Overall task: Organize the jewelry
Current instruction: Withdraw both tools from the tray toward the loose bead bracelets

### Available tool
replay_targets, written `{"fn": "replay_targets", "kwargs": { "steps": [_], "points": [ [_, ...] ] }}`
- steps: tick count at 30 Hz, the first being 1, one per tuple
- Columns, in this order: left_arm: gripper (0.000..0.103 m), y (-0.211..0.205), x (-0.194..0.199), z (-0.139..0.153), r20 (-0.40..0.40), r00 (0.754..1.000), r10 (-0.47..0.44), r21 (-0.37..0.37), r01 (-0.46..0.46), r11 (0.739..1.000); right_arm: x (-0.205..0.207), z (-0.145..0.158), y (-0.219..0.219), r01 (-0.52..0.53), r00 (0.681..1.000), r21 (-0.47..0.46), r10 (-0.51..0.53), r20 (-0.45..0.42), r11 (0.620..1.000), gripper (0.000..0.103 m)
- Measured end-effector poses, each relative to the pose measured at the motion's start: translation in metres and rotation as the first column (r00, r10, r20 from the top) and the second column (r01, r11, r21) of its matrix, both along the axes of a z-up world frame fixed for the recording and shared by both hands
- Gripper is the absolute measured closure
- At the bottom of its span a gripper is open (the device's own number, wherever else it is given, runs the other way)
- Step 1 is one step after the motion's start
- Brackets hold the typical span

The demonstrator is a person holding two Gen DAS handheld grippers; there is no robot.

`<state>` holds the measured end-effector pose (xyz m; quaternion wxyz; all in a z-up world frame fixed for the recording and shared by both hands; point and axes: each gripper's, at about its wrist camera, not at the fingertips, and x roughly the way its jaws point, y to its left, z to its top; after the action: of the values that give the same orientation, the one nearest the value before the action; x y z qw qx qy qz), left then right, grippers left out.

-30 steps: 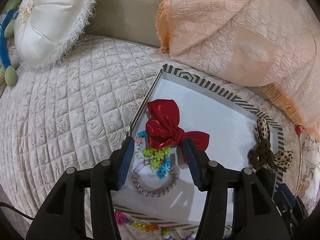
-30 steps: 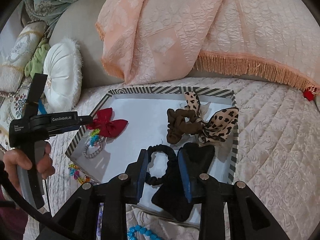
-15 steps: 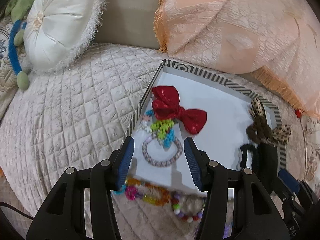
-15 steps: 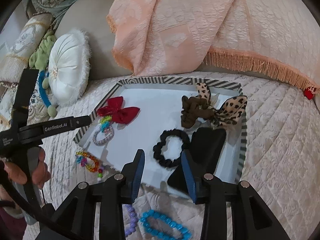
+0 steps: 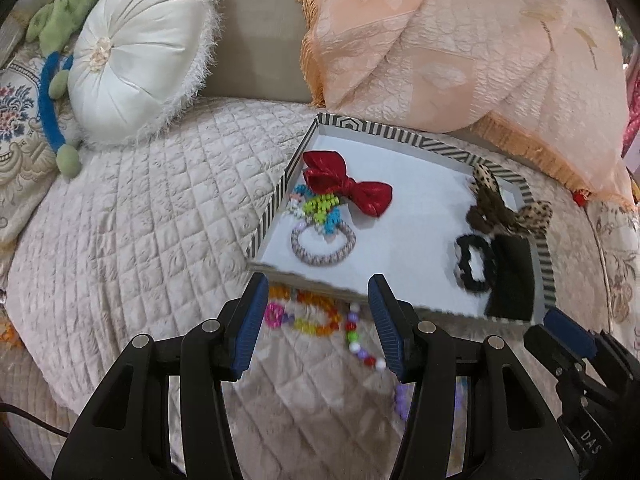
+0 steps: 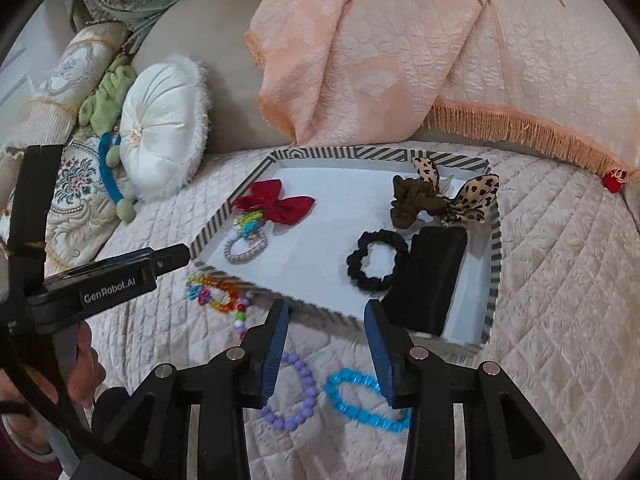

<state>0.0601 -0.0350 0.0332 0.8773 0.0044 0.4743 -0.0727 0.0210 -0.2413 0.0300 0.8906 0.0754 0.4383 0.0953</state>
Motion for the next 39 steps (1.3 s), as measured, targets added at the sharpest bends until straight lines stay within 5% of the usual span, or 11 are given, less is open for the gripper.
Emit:
{"fn": "replay_targets", "kwargs": {
  "steps": [9, 24, 30, 39],
  "points": [
    [0.051, 0.017, -0.042, 0.031, 0.057, 0.998, -0.013, 0.043, 0.01, 0.999, -0.027, 0.012, 0.006, -0.004, 1.0, -0.01, 0.004, 0.01, 1.0, 0.064],
    [0.051, 0.106, -0.09, 0.112, 0.117, 0.993, 0.034, 0.097, -0.045, 0.994, -0.054, 0.001, 0.013, -0.075, 0.997, -0.033, 0.074, -0.034, 0.997, 0.061],
    [0.05, 0.113, -0.082, 0.099, 0.083, 0.996, 0.018, 0.074, -0.024, 0.997, -0.049, -0.008, 0.017, -0.088, 0.994, -0.023, 0.087, -0.059, 0.996, 0.061],
    [0.05, 0.105, -0.046, 0.032, -0.042, 0.998, -0.036, -0.012, 0.036, 0.999, -0.019, -0.028, 0.031, -0.098, 0.99, -0.006, 0.097, -0.103, 0.995, 0.061]
  ]
}}
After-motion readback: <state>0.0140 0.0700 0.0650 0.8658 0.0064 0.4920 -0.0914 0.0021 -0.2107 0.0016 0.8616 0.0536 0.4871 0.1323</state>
